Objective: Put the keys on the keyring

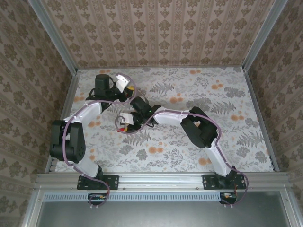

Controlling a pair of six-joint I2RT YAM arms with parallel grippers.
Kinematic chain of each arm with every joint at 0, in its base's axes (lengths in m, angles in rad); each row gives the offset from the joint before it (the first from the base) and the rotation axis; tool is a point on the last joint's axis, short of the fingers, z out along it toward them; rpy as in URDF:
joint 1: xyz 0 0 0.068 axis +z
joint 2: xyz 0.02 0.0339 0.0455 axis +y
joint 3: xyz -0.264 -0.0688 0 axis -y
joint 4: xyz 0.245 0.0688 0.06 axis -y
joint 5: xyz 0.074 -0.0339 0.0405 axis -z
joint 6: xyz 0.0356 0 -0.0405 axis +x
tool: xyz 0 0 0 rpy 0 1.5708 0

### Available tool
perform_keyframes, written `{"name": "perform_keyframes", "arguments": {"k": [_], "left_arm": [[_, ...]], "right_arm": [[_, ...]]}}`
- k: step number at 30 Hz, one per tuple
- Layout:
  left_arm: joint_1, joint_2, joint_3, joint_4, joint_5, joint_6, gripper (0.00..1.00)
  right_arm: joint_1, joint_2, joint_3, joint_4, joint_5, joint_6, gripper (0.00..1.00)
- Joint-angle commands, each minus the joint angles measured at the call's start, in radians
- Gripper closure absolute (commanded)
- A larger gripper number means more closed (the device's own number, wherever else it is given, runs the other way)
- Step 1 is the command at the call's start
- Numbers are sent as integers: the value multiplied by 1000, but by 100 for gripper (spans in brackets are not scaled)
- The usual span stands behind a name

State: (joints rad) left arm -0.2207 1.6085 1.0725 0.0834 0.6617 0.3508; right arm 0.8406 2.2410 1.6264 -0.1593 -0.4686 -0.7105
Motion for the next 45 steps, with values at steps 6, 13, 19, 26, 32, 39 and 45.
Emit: {"name": "perform_keyframes", "arguments": {"k": [6,13,19,26,32,39,45], "left_arm": [[13,-26,18,29,56,-7,100],[14,-37,20,29,67,-7,100],[14,-48,16,27,75,-7,100],[14,-51,19,21,87,-8,100],[12,-50,25,21,90,-12,100],[9,-48,28,20,92,-13,100],[9,-46,35,12,93,-12,100]], "right_arm": [[15,79,150,-219,25,-62,69],[17,92,173,-256,22,-76,75],[20,100,187,-250,32,-62,81],[21,117,218,-277,38,-61,78],[22,136,250,-294,54,-47,71],[23,152,283,-338,48,-62,64],[24,145,274,-342,36,-75,83]]}}
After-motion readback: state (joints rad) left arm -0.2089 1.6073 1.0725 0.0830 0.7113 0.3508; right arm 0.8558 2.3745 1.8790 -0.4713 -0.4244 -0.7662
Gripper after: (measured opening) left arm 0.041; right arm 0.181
